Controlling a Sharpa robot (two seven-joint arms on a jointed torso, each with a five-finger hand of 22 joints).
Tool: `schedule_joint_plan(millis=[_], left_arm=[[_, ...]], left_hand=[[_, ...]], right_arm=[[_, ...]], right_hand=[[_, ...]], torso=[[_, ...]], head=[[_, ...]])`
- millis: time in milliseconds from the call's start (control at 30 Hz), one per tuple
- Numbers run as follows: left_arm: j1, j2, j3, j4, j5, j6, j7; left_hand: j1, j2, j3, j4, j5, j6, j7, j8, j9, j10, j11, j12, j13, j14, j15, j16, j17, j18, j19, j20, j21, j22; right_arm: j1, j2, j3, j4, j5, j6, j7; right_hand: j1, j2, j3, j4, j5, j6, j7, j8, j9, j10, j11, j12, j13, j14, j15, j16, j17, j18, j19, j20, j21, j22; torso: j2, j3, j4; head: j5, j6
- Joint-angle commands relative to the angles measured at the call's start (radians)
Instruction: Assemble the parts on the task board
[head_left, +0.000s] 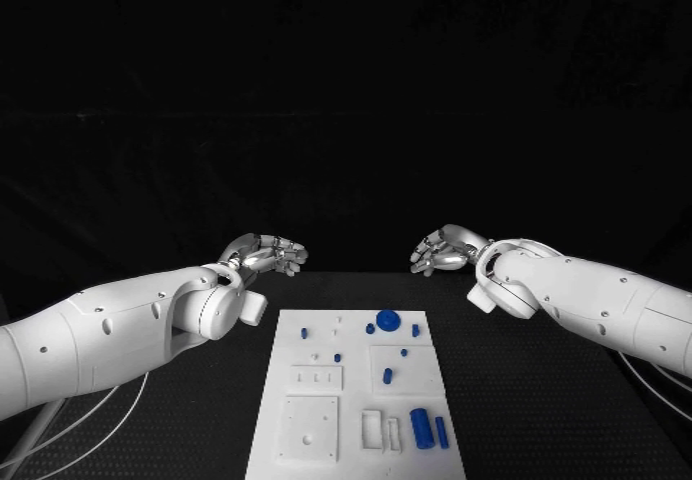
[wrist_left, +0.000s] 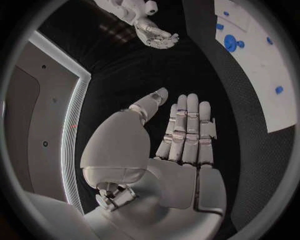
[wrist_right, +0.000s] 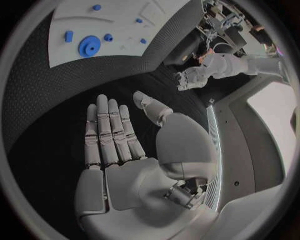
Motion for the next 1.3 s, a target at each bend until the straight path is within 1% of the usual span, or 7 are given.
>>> schedule_joint_plan(millis=[33, 267, 567, 600, 633, 667, 1300], left_arm=[[0.015, -0.015, 0.001, 0.031, -0.022, 0.031, 0.031], [0.018, -0.023, 0.002, 0.062, -0.015, 0.026, 0.035], [0.018, -0.012, 0.001, 0.062, -0.005, 0.032, 0.034], [0.018, -0.01, 0.001, 0.062, -0.005, 0.032, 0.034], [0.018, -0.009, 0.001, 0.062, -0.004, 0.033, 0.034], [0.017, -0.008, 0.001, 0.062, -0.003, 0.033, 0.034], [0.017, -0.002, 0.001, 0.07, 0.022, 0.044, 0.029]], left_hand=[[-0.011, -0.001, 0.001, -0.005, -0.005, 0.004, 0.003, -0.005, -0.002, 0.002, 0.005, -0.005, 0.0, 0.004, -0.004, 0.003, 0.001, -0.002, 0.005, -0.001, 0.006, 0.001], [-0.024, -0.002, 0.003, -0.008, -0.007, 0.0, 0.005, -0.011, -0.004, -0.003, 0.008, -0.012, -0.001, 0.002, -0.005, 0.007, 0.001, -0.003, 0.006, -0.003, 0.007, 0.001], [-0.029, -0.002, 0.005, -0.01, -0.008, -0.002, 0.006, -0.013, -0.005, -0.006, 0.01, -0.016, -0.002, 0.001, -0.005, 0.008, 0.0, -0.003, 0.006, -0.004, 0.007, 0.001], [-0.03, -0.002, 0.005, -0.01, -0.008, -0.002, 0.006, -0.013, -0.005, -0.006, 0.01, -0.016, -0.002, 0.001, -0.005, 0.008, 0.0, -0.003, 0.006, -0.004, 0.007, 0.001], [-0.03, -0.002, 0.005, -0.01, -0.008, -0.002, 0.006, -0.014, -0.005, -0.006, 0.01, -0.016, -0.002, 0.001, -0.005, 0.008, 0.0, -0.003, 0.006, -0.004, 0.007, 0.001], [-0.031, -0.002, 0.005, -0.01, -0.008, -0.002, 0.006, -0.014, -0.005, -0.006, 0.01, -0.017, -0.002, 0.001, -0.005, 0.009, 0.0, -0.004, 0.006, -0.004, 0.007, 0.001], [-0.046, 0.001, 0.007, -0.009, -0.009, -0.003, 0.008, -0.017, -0.005, -0.009, 0.012, -0.023, -0.002, 0.0, -0.005, 0.011, -0.001, -0.004, 0.007, -0.004, 0.007, 0.001]], right_arm=[[-0.002, 0.009, 0.0, 0.002, -0.247, -0.002, 0.02], [-0.016, 0.038, 0.001, 0.005, -0.439, -0.037, 0.021], [-0.031, 0.067, 0.0, 0.018, -0.56, -0.058, 0.014], [-0.033, 0.068, 0.0, 0.019, -0.569, -0.06, 0.014], [-0.034, 0.071, 0.0, 0.021, -0.58, -0.062, 0.013], [-0.035, 0.074, 0.0, 0.022, -0.592, -0.067, 0.011], [-0.042, 0.104, -0.003, 0.015, -0.69, -0.068, -0.033]], right_hand=[[0.034, -0.012, 0.028, -0.003, -0.016, 0.053, -0.014, 0.004, 0.0, 0.066, -0.025, -0.014, 0.003, 0.185, -0.075, 0.07, 0.082, 0.037, 0.207, -0.042, 0.064, -0.013], [0.058, -0.029, 0.013, -0.004, -0.001, 0.054, -0.013, -0.017, -0.007, 0.076, -0.036, -0.044, -0.003, 0.272, -0.092, 0.152, 0.161, 0.037, 0.333, -0.091, 0.115, 0.004], [0.067, -0.047, 0.01, -0.003, -0.011, 0.037, -0.014, -0.039, -0.017, 0.055, -0.028, -0.073, -0.014, 0.279, -0.086, 0.19, 0.195, 0.037, 0.352, -0.101, 0.132, 0.023], [0.068, -0.048, 0.01, -0.003, -0.012, 0.037, -0.015, -0.039, -0.018, 0.056, -0.028, -0.074, -0.014, 0.28, -0.086, 0.194, 0.198, 0.037, 0.355, -0.103, 0.134, 0.025], [0.068, -0.049, 0.01, -0.003, -0.012, 0.037, -0.015, -0.04, -0.018, 0.056, -0.028, -0.075, -0.015, 0.28, -0.086, 0.197, 0.2, 0.037, 0.356, -0.103, 0.135, 0.026], [0.069, -0.049, 0.01, -0.003, -0.012, 0.038, -0.015, -0.041, -0.019, 0.057, -0.028, -0.075, -0.015, 0.283, -0.087, 0.204, 0.205, 0.037, 0.361, -0.106, 0.139, 0.03], [0.067, -0.064, 0.014, 0.0, -0.026, 0.048, -0.019, -0.047, -0.023, 0.061, -0.032, -0.078, -0.022, 0.293, -0.091, 0.277, 0.248, 0.037, 0.398, -0.126, 0.177, 0.06]], torso=[[0.03, -0.0045, 0.0134], [0.065, -0.0132, 0.0294], [0.093, -0.0218, 0.0382], [0.096, -0.0262, 0.0473], [0.101, -0.0388, 0.0766], [0.105, -0.0411, 0.0807], [0.145, -0.0526, 0.092]], head=[[-0.012, 0.006], [-0.029, 0.011], [-0.038, 0.013], [-0.047, 0.016], [-0.077, 0.018], [-0.081, 0.019], [-0.09, 0.036]])
